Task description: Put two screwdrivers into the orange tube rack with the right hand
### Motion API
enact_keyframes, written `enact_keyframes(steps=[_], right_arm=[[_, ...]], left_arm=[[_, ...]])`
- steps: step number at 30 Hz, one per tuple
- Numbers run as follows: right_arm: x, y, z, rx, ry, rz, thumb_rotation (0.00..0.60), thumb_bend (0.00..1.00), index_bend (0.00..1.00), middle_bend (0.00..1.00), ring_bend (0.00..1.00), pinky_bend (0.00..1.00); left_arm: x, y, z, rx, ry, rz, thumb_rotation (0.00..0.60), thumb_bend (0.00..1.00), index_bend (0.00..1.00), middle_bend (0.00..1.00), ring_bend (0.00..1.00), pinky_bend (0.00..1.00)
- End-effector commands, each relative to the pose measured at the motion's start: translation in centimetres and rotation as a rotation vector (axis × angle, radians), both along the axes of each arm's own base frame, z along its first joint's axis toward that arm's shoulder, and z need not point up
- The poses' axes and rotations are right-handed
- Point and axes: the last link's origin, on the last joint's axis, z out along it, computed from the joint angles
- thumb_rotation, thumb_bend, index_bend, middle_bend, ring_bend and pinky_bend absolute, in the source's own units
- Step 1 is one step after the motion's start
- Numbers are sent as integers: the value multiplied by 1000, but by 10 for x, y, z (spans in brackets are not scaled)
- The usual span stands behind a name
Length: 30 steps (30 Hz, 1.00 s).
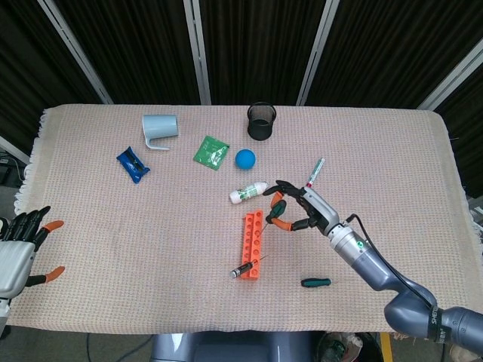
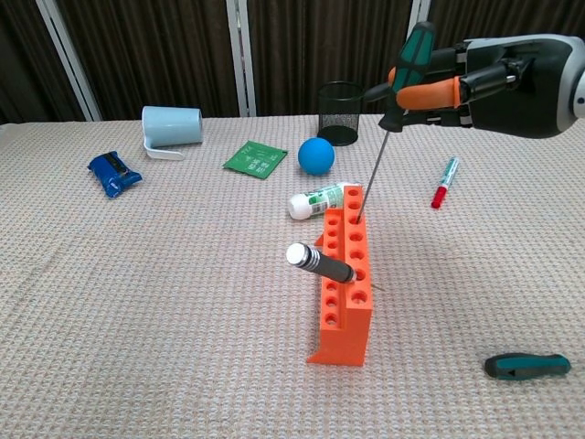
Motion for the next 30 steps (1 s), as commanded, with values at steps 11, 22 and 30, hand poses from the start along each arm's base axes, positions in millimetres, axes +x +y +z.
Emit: enact_keyframes(steps=[11, 22, 30], right_arm=[[4, -7, -3, -32, 18, 8, 600, 417, 655, 264, 0, 0], [3, -7, -9, -35, 53, 11, 600, 417, 655, 265, 0, 0], [6, -4, -12, -45, 75, 49, 600, 417, 656, 265, 0, 0]], left_arm=[[-3, 0, 0, 0, -1, 9, 600, 109, 209, 0, 0, 0], [-4, 1, -1, -1, -3, 12, 600, 109, 204, 0, 0, 0], [-5, 1, -1, -2, -2, 14, 600, 109, 205, 0, 0, 0]])
